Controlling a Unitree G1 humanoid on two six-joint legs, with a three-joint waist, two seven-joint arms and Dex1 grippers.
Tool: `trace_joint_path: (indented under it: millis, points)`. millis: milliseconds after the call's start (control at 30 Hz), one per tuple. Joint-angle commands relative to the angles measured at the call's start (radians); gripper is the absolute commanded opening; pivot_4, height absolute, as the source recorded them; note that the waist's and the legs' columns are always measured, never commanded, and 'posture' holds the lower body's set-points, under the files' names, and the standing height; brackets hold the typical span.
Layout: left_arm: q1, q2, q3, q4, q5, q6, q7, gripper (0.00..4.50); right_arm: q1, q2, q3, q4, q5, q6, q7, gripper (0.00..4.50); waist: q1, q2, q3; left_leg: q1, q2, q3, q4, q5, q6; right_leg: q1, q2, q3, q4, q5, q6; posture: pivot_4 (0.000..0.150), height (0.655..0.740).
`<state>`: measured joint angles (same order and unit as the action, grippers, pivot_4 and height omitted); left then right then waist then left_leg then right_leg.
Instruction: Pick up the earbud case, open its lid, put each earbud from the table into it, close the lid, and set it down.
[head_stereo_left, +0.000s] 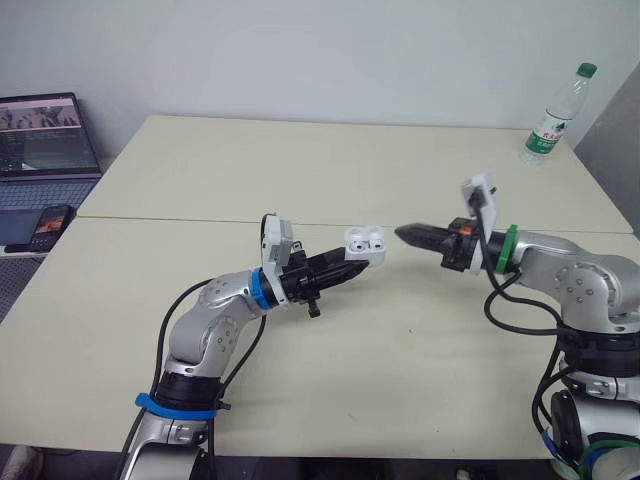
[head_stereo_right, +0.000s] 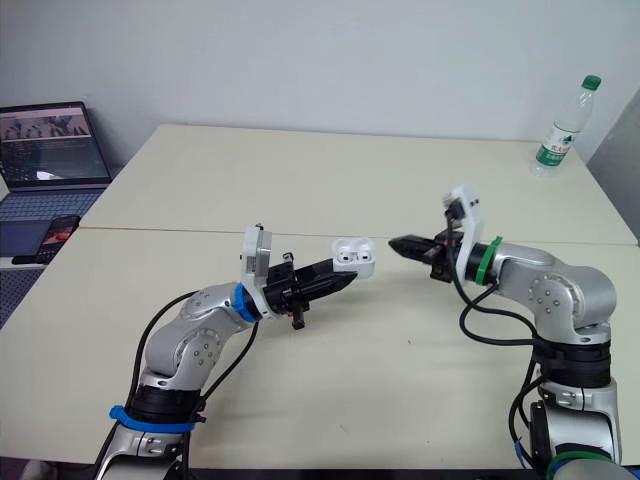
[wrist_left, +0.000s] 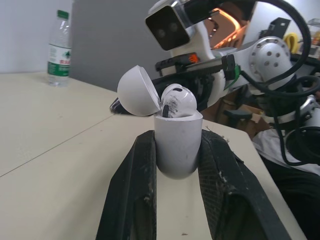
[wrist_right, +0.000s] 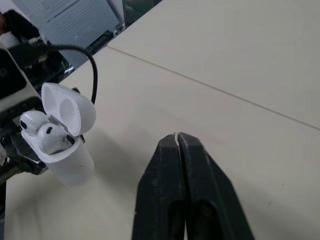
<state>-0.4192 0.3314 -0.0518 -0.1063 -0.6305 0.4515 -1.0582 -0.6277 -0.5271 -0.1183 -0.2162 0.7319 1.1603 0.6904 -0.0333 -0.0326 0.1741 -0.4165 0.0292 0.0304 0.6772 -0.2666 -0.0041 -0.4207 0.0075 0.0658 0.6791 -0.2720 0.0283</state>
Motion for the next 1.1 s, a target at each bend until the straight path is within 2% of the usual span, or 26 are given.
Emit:
trace_joint_path:
  millis: [33,233,367,467,700,800,1000,1100]
  points:
    - [-0.022,0.018,-0.002,-0.001,-0.030,0.024,-0.038,0.77,-0.034,-0.005,0.006,-0.039,0.043,-0.017,0.036,0.02,0.000,0.000,0.000,0.000,0.000,0.000,0.000,0.000,0.000,0.000,0.000,0.000,0.000,0.000,0.000,0.150,0.7389]
    - [-0.033,0.019,-0.004,0.020,-0.009,0.067,0.005,0.77,-0.048,-0.004,-0.041,-0.066,0.162,-0.004,0.096,0.02,0.001,0.000,0.000,-0.001,0.000,0.000,0.000,0.000,0.000,0.000,0.000,0.000,0.000,0.000,0.000,0.150,0.7389]
    - [-0.043,0.014,0.008,0.022,-0.019,0.094,0.032,0.77,-0.011,-0.065,-0.047,-0.138,0.280,0.034,0.191,0.02,0.002,0.000,0.000,-0.001,0.000,-0.001,0.000,0.000,0.000,0.000,-0.001,0.000,-0.001,0.000,0.000,0.150,0.7389]
    - [-0.039,0.014,0.005,0.015,-0.021,0.101,0.037,0.77,0.016,-0.100,-0.029,-0.171,0.304,0.033,0.204,0.02,0.003,0.000,0.000,-0.001,0.000,-0.001,0.000,0.000,0.000,0.000,-0.001,-0.001,-0.001,0.000,0.000,0.150,0.7389]
    - [-0.036,0.011,-0.005,0.018,-0.009,0.098,0.038,0.77,-0.016,-0.074,-0.051,-0.106,0.260,-0.050,0.114,0.02,0.001,0.000,0.000,0.000,0.001,-0.001,0.001,0.000,0.000,0.000,0.000,0.000,0.001,0.000,0.000,0.150,0.7389]
    - [-0.042,0.000,-0.020,0.038,0.017,0.117,0.085,0.77,0.003,-0.075,-0.048,-0.095,0.215,-0.082,0.064,0.02,0.002,0.000,0.000,0.000,0.000,-0.001,0.001,0.000,0.000,0.000,0.000,0.000,0.001,0.000,0.000,0.150,0.7389]
    - [-0.064,-0.027,-0.088,0.019,0.046,0.341,0.266,0.77,0.113,-0.065,-0.038,-0.145,0.029,-0.245,-0.070,0.02,0.004,0.000,0.000,-0.001,-0.001,-0.001,0.001,0.000,0.000,0.000,-0.001,0.000,0.000,0.000,0.000,0.150,0.7389]
    - [-0.091,-0.031,-0.129,0.041,0.061,0.403,0.283,0.77,0.226,-0.074,-0.040,-0.203,-0.056,-0.379,-0.059,0.02,0.006,0.000,0.000,-0.001,-0.001,-0.001,0.001,0.000,0.000,0.000,-0.001,0.000,0.000,0.000,0.000,0.150,0.7389]
